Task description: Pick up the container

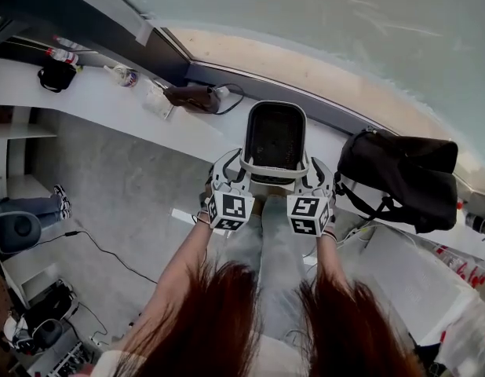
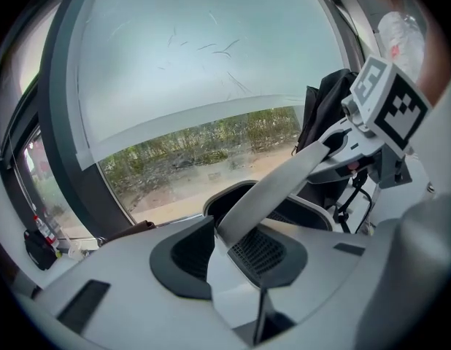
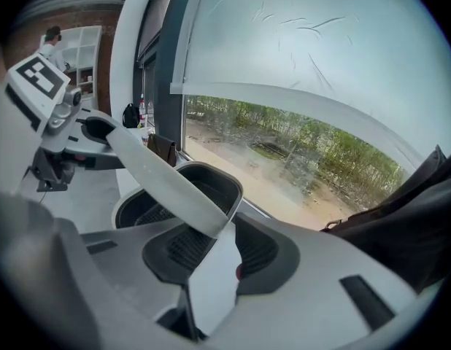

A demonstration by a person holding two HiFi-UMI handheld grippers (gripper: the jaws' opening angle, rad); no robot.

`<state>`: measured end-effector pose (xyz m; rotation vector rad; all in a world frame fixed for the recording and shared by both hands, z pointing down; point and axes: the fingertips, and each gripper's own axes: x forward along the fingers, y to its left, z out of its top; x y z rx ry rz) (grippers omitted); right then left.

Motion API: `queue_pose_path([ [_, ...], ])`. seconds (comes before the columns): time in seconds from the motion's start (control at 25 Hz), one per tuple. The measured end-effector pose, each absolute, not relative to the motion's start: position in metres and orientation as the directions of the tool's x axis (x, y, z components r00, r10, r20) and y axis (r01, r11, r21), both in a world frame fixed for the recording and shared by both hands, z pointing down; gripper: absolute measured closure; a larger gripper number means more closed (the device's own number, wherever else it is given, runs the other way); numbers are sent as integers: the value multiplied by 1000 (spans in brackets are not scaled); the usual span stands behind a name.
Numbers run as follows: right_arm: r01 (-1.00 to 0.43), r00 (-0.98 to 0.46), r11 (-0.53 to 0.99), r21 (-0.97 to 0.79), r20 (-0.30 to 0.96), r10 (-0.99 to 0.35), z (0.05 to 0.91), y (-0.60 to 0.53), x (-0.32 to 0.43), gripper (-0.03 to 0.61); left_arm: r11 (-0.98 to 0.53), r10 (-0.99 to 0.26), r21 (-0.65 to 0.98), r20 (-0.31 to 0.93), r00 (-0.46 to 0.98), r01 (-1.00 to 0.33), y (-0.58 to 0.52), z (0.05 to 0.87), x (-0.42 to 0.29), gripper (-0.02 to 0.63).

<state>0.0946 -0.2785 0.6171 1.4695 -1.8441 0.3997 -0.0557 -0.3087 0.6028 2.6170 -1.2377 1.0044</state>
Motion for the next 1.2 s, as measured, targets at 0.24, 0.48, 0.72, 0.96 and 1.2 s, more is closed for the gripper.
queue_pose_path([
  [0.24,-928,-101,322,186,705,-702,614,-297,97,460,-647,-685,-212,583,436,-733,-329,596,-50,518],
  [0.48,-916,-132,360,179,712,-689,612,-312,95,469,-625,-698,-215,584,414,-750,-345,593,-46,520],
  [0.72,-912,-145,373,170,717,-682,609,-325,96,482,-606,-703,-210,591,394,-767,-358,591,-44,520],
  [0.96,-901,-159,398,173,721,-674,606,-332,97,502,-579,-714,-205,595,369,-789,-365,587,-41,525],
  [1.2,-890,-181,424,170,722,-668,602,-331,95,512,-555,-714,-200,612,339,-808,-365,587,-41,528],
])
